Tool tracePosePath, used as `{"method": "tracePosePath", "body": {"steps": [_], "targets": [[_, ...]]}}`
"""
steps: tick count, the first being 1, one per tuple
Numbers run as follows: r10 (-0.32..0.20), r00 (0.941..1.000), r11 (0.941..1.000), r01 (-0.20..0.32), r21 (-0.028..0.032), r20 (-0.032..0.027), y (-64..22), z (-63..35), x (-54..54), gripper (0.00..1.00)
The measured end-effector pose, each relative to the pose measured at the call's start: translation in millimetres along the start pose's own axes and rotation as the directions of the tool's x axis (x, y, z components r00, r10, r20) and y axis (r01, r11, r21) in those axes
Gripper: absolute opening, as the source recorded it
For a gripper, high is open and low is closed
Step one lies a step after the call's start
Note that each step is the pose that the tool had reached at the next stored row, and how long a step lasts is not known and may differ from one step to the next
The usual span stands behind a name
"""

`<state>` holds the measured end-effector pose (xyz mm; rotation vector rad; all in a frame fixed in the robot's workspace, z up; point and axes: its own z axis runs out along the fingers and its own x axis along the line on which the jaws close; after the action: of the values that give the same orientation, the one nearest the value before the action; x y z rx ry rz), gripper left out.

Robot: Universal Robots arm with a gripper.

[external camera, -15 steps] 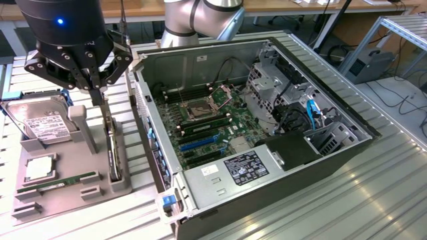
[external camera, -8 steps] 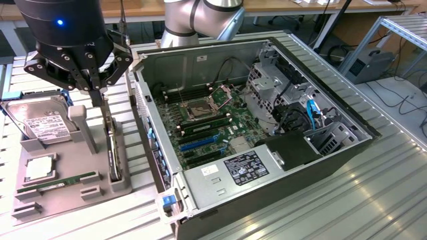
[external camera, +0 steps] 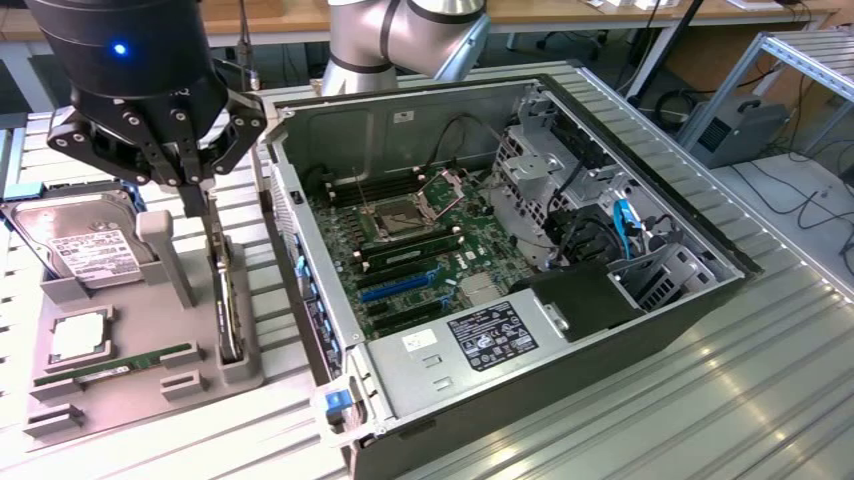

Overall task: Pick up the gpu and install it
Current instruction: 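Reach for the gpu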

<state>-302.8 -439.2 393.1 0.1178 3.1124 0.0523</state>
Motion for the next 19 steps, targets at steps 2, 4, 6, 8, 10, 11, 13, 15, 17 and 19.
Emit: {"method": "tracePosePath", "body": {"steps": [2,4,6,8,10,11,13,15,17,19], "targets": [[0.0,1.0,1.0,0.0,0.0002,0.0,-0.9,0.0,0.0,0.11],[0.0,1.0,1.0,0.0,0.0003,0.0,-1.6,-0.1,0.0,0.11],[0.0,1.0,1.0,0.0,0.0004,0.0,-2.6,-0.1,0.0,0.11],[0.0,1.0,1.0,0.0,0.0006,0.0,-3.7,-0.1,0.1,0.11],[0.0,1.0,1.0,0.0,0.0008,0.0,-4.4,-0.2,0.1,0.11],[0.0,1.0,1.0,0.0,0.0008,0.0,-4.7,-0.2,0.0,0.11],[0.0,1.0,1.0,0.0,0.001,-0.0001,-5.4,-0.3,0.0,0.11],[0.0,1.0,1.0,0.0,0.0011,0.0,-6.1,-0.3,0.0,0.11],[0.0,1.0,1.0,0.0,0.0012,0.0,-6.8,-0.3,0.0,0.11],[0.0,1.0,1.0,0.0,0.0013,0.0,-7.6,-0.3,0.0,0.11]]}}
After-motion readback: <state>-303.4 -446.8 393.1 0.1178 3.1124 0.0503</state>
